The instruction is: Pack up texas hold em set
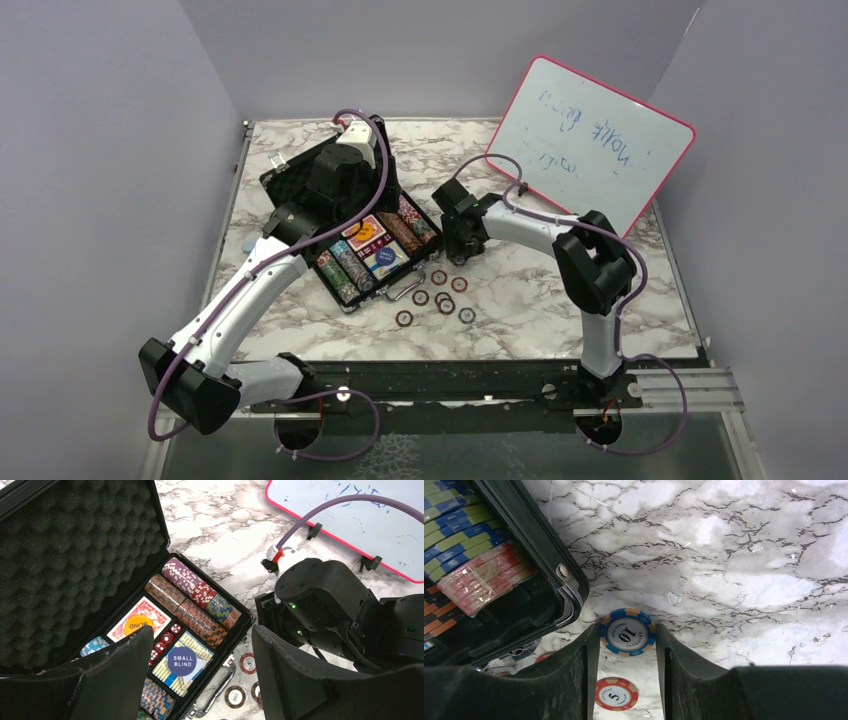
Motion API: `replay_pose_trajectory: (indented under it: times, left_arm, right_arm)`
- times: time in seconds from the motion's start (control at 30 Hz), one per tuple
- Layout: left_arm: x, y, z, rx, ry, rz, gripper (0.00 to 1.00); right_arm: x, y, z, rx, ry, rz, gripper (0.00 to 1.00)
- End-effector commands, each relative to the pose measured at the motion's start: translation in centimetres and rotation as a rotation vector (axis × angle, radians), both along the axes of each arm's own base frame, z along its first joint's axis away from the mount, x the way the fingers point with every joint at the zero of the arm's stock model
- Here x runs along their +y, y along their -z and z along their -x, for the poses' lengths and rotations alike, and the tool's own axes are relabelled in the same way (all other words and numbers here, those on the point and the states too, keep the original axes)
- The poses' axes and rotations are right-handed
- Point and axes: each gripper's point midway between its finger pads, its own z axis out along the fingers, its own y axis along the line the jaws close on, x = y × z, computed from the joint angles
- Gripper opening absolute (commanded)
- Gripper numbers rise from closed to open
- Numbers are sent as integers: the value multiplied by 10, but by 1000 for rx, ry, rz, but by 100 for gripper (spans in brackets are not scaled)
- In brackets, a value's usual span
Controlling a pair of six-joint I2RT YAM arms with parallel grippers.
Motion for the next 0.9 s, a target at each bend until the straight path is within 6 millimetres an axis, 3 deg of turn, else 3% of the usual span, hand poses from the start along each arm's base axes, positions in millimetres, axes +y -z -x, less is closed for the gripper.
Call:
replay_pose_trajectory:
  times: [0.0, 0.3, 0.47, 0.73, 0.87]
  left_arm:
    - [-1, -8, 0, -31, 5, 26, 75]
    - [-1, -4, -2, -23, 0, 20, 75]
    - [-1, -4, -3, -24, -4, 20, 75]
    - [-2, -4, -6, -28, -13, 26, 75]
    - [-3, -3, -6, -26, -10, 28, 75]
  right_arm:
    - [-17, 6, 5, 17, 35, 80, 43]
    - [-20, -32, 14, -16, 10, 28, 43]
    - [-21, -39, 36, 2, -35, 4, 43]
    - [-13, -38, 89, 46, -133, -10, 44]
    - [-15, -36, 103, 54, -184, -9, 44]
